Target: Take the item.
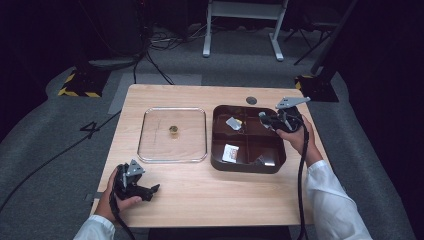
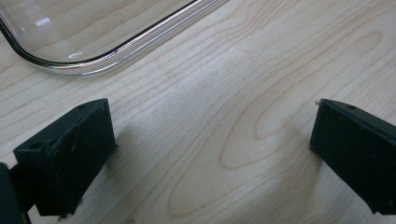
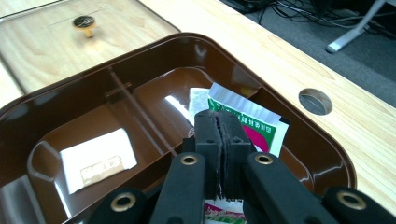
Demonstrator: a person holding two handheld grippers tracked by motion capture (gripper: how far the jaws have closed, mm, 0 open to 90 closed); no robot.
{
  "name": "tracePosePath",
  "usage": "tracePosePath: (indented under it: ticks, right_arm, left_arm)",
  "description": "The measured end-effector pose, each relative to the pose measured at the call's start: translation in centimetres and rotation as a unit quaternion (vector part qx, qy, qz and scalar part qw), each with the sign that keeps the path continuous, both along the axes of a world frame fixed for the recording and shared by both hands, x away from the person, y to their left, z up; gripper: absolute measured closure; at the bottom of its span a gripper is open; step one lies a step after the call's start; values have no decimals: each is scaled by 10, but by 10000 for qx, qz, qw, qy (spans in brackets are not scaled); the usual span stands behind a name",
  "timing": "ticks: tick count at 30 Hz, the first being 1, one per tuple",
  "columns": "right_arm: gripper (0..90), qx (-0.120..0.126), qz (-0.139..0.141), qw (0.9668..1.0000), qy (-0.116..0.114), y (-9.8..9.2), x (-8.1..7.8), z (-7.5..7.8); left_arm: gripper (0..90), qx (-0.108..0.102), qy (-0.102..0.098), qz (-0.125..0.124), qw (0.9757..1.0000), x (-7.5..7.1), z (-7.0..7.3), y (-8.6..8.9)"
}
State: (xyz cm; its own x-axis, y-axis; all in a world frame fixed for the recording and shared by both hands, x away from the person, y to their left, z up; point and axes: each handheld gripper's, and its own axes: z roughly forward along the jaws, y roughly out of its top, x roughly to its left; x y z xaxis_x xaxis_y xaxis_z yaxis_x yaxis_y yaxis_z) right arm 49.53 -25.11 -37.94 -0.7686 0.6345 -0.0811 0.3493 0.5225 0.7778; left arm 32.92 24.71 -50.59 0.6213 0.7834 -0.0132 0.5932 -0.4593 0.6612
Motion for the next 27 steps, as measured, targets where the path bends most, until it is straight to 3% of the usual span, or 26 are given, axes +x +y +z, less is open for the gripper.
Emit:
tracePosePath:
  ticks: [4,9,16,27]
  right_arm:
    - [888,-42,105,9999,-63,-1,-8,3]
    - [888,153,249,9994,-172,-9,-24,10]
    - [888,204,462,9984,-255,-17,-45,15]
    - [887,272,675,9969,-291,-23,-69,15]
  left_arm:
    - [1,0,0,-1,10000,0,0,0]
    - [1,2,-3,1,10000,0,0,0]
    - [1,1,0,-1,10000,0,0,0]
    - [3,32,-36,5,10000,-1,0,1]
